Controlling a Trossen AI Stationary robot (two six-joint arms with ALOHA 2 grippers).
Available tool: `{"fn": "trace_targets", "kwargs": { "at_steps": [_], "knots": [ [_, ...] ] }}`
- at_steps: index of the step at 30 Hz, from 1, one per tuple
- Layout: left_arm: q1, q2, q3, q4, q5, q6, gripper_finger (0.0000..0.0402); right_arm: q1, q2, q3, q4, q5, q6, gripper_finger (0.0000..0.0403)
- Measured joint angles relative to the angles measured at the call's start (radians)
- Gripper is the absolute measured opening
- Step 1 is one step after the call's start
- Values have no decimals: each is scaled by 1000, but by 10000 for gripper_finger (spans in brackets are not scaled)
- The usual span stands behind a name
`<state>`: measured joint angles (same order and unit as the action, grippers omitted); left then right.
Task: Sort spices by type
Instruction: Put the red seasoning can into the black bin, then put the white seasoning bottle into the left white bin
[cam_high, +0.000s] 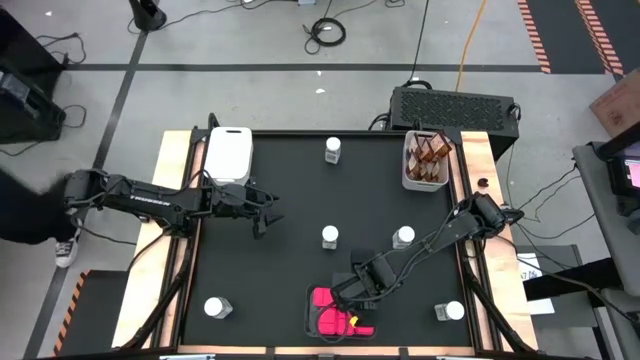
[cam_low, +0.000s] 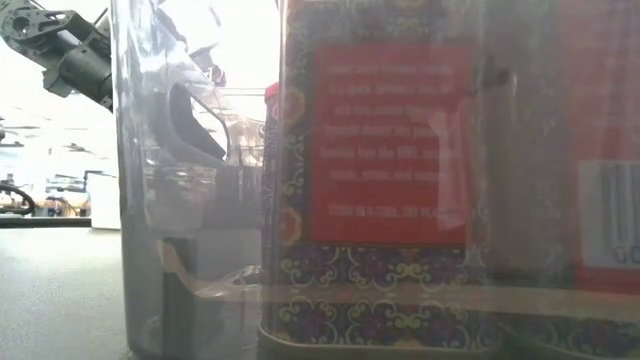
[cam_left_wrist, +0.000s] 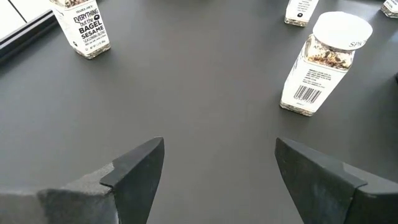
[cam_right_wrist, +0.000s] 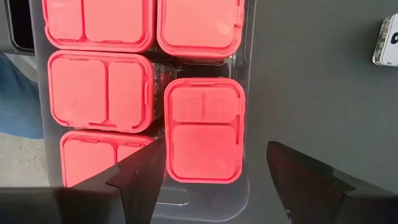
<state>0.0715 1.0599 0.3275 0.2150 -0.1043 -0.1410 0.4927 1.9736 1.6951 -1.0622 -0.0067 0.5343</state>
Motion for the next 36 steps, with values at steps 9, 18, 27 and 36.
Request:
{"fn": "trace_targets", "kwargs": {
  "at_steps": [9,18,27,36],
  "knots": [
    [0,0,0,0,0,0,311,-4,0,35,-17,-2,-25,274],
    [0,0,3,16,25,-4,311,-61,-1,202,-109,61,-114,274],
    [0,0,104,17,177,-34,311,-121,-80,181,-136,180,-369,274],
    [0,0,251,-82,228,-116,311,-228,-438,-318,238,184,-584,262]
  ]
}}
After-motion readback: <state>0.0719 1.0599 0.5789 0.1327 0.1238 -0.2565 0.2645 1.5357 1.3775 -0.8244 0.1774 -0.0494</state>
